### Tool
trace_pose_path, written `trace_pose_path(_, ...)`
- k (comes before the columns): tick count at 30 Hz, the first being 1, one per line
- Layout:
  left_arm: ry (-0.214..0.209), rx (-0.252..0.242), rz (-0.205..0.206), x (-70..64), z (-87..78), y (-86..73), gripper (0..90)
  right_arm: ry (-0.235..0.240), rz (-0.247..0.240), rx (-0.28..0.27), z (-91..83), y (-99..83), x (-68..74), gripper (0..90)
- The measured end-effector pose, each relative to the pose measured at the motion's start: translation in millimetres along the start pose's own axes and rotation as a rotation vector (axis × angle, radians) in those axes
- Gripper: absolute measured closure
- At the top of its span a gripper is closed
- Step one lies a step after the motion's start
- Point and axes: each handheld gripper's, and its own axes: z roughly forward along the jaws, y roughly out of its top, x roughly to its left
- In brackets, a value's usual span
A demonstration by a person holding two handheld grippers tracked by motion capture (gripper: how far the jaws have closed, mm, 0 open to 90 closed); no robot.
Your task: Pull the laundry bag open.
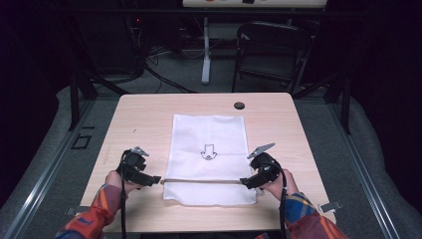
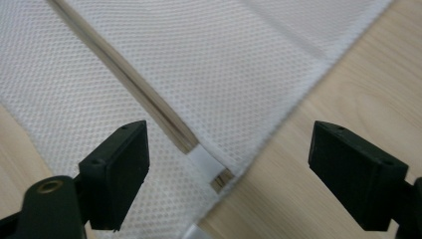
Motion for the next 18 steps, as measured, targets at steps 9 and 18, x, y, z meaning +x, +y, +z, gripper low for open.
trace_pose_path(9, 0.040, -0.018, -0.081, 15.3, -14.0, -18.7, 14.5, -0.090, 0.109, -0.033, -20.9, -19.0, -22.3, 6.9)
trace_pose_path(18, 0.065, -0.016, -0.100, 21.0, -18.5, -25.1, 12.8, -0.143, 0.198, -0.019, -30.5, -45.3, -42.2, 0.0)
